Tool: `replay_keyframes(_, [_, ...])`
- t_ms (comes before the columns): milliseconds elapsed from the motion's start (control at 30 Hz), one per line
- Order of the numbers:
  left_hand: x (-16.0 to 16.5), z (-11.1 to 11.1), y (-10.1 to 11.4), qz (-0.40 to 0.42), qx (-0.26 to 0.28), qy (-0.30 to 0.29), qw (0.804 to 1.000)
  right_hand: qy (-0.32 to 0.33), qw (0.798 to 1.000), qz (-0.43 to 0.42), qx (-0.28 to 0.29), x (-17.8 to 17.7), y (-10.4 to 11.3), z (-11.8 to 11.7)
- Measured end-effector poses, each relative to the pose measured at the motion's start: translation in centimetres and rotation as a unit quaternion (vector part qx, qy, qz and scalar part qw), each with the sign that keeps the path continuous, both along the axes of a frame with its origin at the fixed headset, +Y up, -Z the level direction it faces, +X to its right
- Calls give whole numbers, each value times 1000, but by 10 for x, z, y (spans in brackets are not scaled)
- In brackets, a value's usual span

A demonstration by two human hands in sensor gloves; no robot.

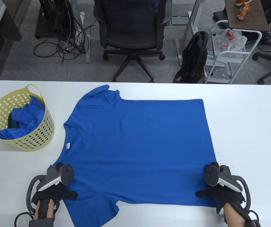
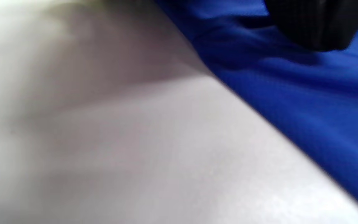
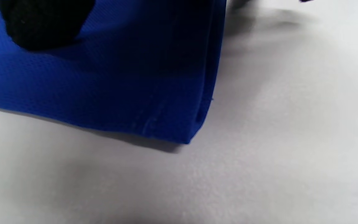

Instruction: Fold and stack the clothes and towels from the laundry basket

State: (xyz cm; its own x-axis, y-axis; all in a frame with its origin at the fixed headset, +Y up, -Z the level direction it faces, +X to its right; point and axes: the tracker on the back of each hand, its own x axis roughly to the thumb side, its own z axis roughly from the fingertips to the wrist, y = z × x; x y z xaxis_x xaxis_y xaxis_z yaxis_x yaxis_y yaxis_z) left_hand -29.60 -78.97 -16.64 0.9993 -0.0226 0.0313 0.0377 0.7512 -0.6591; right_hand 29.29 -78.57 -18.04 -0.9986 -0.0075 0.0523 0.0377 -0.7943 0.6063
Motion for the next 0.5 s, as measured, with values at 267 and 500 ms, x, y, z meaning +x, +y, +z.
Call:
replay_keyframes(267, [-18, 2, 15, 25, 146, 36, 988, -10, 999, -34, 32, 8, 6, 2])
replay_keyframes(500, [-38, 1, 8, 17, 230, 69, 971, -63, 991, -64, 97, 33, 22, 7])
